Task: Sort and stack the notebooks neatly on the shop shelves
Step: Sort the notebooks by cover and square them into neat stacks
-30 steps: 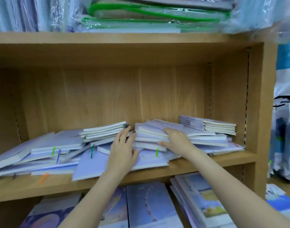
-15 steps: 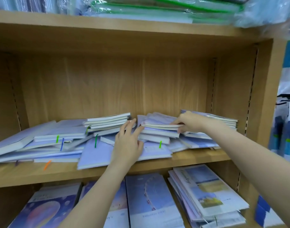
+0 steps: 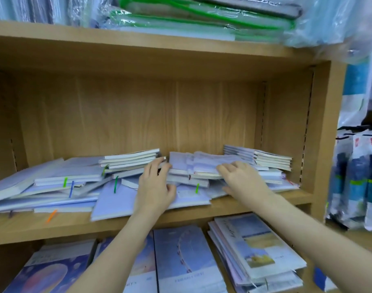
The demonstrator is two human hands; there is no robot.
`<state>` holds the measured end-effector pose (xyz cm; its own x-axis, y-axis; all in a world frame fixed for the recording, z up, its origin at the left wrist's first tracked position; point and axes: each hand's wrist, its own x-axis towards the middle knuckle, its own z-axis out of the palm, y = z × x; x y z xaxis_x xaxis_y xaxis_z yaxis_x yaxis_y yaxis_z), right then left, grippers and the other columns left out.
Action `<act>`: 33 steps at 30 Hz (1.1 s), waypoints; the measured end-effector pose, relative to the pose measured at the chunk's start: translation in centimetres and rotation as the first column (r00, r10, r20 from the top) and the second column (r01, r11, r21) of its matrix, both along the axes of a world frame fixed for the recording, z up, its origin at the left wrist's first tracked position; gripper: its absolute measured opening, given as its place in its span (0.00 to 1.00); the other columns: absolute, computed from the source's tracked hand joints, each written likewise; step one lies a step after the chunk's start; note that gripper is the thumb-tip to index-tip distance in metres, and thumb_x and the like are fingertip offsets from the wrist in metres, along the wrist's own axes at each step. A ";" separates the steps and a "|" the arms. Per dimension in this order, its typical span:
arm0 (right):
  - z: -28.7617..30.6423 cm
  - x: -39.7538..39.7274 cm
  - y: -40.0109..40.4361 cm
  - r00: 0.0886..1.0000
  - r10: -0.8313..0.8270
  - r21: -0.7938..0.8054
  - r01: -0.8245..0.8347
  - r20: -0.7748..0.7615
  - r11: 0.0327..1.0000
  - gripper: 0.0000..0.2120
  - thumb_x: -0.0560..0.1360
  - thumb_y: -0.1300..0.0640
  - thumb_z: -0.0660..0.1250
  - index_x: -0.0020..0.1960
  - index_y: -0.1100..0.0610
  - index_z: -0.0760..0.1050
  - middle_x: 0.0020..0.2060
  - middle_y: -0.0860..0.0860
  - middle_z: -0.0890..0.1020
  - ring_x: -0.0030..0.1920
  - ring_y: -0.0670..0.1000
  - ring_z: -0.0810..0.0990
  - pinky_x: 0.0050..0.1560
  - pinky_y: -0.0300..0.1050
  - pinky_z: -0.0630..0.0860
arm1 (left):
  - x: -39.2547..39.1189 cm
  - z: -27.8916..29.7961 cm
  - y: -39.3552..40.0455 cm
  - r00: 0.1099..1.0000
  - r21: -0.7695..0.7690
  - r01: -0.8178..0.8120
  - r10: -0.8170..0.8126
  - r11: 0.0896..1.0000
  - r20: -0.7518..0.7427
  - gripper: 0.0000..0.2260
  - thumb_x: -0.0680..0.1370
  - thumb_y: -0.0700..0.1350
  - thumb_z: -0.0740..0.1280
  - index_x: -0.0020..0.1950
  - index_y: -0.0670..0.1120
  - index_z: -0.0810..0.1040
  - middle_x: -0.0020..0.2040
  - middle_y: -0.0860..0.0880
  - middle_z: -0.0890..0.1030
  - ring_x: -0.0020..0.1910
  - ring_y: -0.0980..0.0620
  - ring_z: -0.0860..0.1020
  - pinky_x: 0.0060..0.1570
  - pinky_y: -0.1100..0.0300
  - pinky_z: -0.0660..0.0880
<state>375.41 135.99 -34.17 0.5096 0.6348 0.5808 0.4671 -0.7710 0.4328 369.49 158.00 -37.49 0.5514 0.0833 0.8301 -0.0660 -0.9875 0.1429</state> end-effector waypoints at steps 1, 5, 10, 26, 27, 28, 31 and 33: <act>-0.7 0.0 0.8 0.997 0.023 0.073 -0.028 0.069 0.997 0.21 0.48 0.60 0.80 0.38 0.59 0.77 0.29 0.54 0.78 0.30 0.56 0.78 0.29 0.42 0.71 | 0.0 -0.1 0.0 1.000 0.010 -0.008 0.008 1.000 0.002 0.20 0.65 0.41 0.63 0.57 0.42 0.75 0.61 0.44 0.75 0.59 0.42 0.73 0.50 0.50 0.74; 0.0 0.6 1.4 0.987 0.063 0.283 -0.104 0.148 0.954 0.20 0.44 0.66 0.79 0.32 0.58 0.75 0.24 0.52 0.74 0.23 0.54 0.75 0.21 0.38 0.59 | 0.4 -0.2 0.2 0.998 0.074 -0.067 0.065 0.995 0.023 0.19 0.65 0.43 0.61 0.55 0.45 0.76 0.59 0.45 0.76 0.58 0.43 0.73 0.55 0.48 0.71; 5.8 3.1 -2.6 0.950 0.183 0.654 -0.308 0.254 0.691 0.05 0.73 0.63 0.65 0.49 0.61 0.75 0.38 0.58 0.78 0.33 0.64 0.78 0.27 0.50 0.71 | 2.3 1.6 -1.9 0.997 0.225 -0.075 0.071 0.971 0.028 0.19 0.66 0.46 0.53 0.51 0.48 0.77 0.56 0.45 0.78 0.57 0.48 0.69 0.63 0.49 0.59; 0.7 10.9 -10.4 0.907 -0.303 0.270 0.382 -0.293 0.884 0.31 0.75 0.67 0.54 0.75 0.56 0.49 0.69 0.60 0.61 0.67 0.62 0.62 0.68 0.54 0.58 | 6.4 -0.3 -5.2 0.989 0.392 -0.133 0.145 0.910 -0.001 0.20 0.66 0.48 0.54 0.50 0.43 0.79 0.49 0.47 0.81 0.48 0.46 0.79 0.58 0.50 0.61; 0.5 10.8 -10.4 0.920 -0.258 0.318 0.349 -0.296 0.881 0.31 0.75 0.68 0.55 0.75 0.58 0.48 0.70 0.61 0.60 0.68 0.63 0.61 0.69 0.55 0.57 | 6.4 -0.3 -5.2 0.991 0.390 -0.124 0.137 0.912 -0.004 0.20 0.66 0.48 0.54 0.50 0.43 0.79 0.48 0.47 0.81 0.48 0.46 0.79 0.58 0.49 0.61; 0.3 10.6 -10.4 0.939 -0.184 0.391 0.292 -0.291 0.873 0.31 0.74 0.69 0.55 0.75 0.59 0.49 0.70 0.61 0.59 0.68 0.63 0.61 0.69 0.55 0.57 | 6.2 -0.3 -5.3 0.992 0.396 -0.114 0.129 0.911 -0.013 0.20 0.66 0.48 0.54 0.50 0.43 0.79 0.48 0.47 0.80 0.48 0.46 0.79 0.58 0.50 0.61; -0.9 9.3 -11.2 0.973 0.118 0.686 0.053 -0.201 0.725 0.27 0.74 0.72 0.56 0.72 0.63 0.59 0.67 0.61 0.65 0.64 0.61 0.66 0.64 0.51 0.64 | 6.3 -0.2 -5.4 0.999 0.446 -0.044 0.045 0.894 0.007 0.19 0.67 0.47 0.55 0.51 0.43 0.78 0.49 0.47 0.80 0.47 0.46 0.79 0.58 0.50 0.61; -1.8 8.5 -12.3 0.955 0.251 0.804 -0.021 -0.161 0.595 0.21 0.76 0.70 0.58 0.68 0.64 0.64 0.62 0.60 0.69 0.62 0.58 0.69 0.60 0.42 0.64 | 6.3 0.5 -6.1 1.000 0.447 0.007 -0.016 0.895 0.017 0.18 0.68 0.48 0.56 0.51 0.43 0.78 0.49 0.48 0.80 0.48 0.47 0.79 0.60 0.50 0.61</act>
